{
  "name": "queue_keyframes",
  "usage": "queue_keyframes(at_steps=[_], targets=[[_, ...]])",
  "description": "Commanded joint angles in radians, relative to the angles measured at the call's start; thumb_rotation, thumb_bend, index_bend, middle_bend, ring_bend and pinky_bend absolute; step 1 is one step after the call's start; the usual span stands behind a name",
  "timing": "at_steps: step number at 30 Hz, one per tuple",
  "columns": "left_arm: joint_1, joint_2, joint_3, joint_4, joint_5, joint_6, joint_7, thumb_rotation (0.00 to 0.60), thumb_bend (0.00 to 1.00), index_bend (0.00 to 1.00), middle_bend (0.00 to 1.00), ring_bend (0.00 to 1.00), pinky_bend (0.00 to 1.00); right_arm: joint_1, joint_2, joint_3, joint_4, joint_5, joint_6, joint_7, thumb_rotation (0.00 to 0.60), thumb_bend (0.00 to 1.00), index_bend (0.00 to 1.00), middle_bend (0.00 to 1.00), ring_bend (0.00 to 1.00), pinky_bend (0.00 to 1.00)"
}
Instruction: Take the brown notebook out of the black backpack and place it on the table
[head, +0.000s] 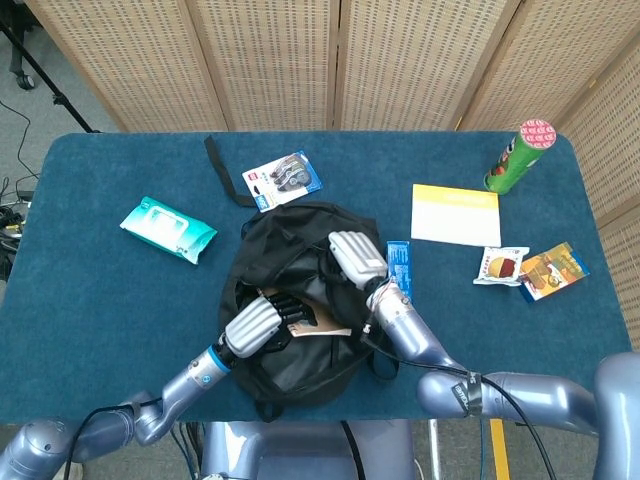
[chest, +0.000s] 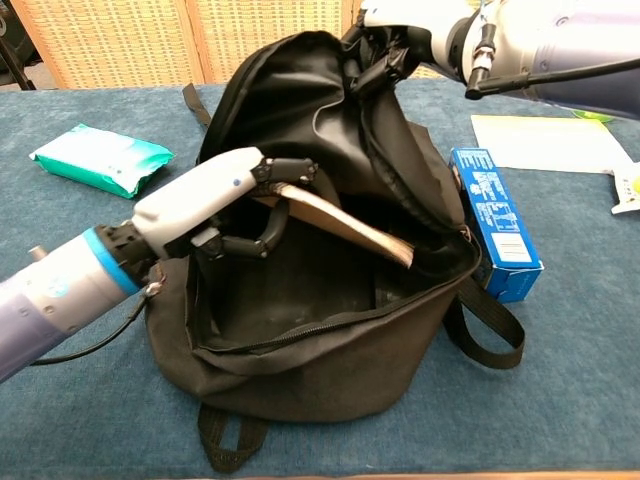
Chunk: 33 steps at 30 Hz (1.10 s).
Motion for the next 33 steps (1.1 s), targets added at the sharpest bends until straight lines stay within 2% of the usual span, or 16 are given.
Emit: queue_keyframes(at_steps=[1, 8, 12, 21, 33], targets=[[0.014, 0.011, 0.008, -0.013, 0.009, 0.025, -0.018, 0.600, 1.00, 0.76, 0.54, 0.35, 0.39, -0.003, -0.016, 0.006, 0.027, 0.019, 0.017, -0.008, 0.600, 0.72, 0.70, 0.67, 0.55, 0.59], [0.035, 0.055, 0.013, -0.065, 0.016, 0.072, -0.072, 0.600, 1.00, 0.77, 0.54, 0.35, 0.39, -0.017, -0.020, 0.010, 0.075, 0.042, 0.029, -0.016, 0.600, 0.72, 0.70, 0.67, 0.55, 0.59], [0.034, 0.118, 0.020, -0.135, 0.021, 0.078, -0.121, 0.600, 1.00, 0.77, 0.54, 0.35, 0.39, -0.028, -0.015, -0.004, 0.095, 0.038, 0.026, -0.027, 0.600, 0.72, 0.70, 0.67, 0.55, 0.59], [0.054, 0.207, -0.006, -0.290, 0.015, 0.145, -0.230, 0.600, 1.00, 0.77, 0.54, 0.35, 0.39, -0.055, -0.018, -0.018, 0.120, 0.020, -0.006, -0.004, 0.600, 0.72, 0.70, 0.67, 0.55, 0.59], [0.051, 0.281, -0.063, -0.458, 0.019, 0.192, -0.285, 0.600, 1.00, 0.77, 0.54, 0.35, 0.39, -0.079, -0.026, -0.036, 0.138, -0.003, -0.042, 0.014, 0.600, 0.72, 0.70, 0.67, 0.55, 0.59]])
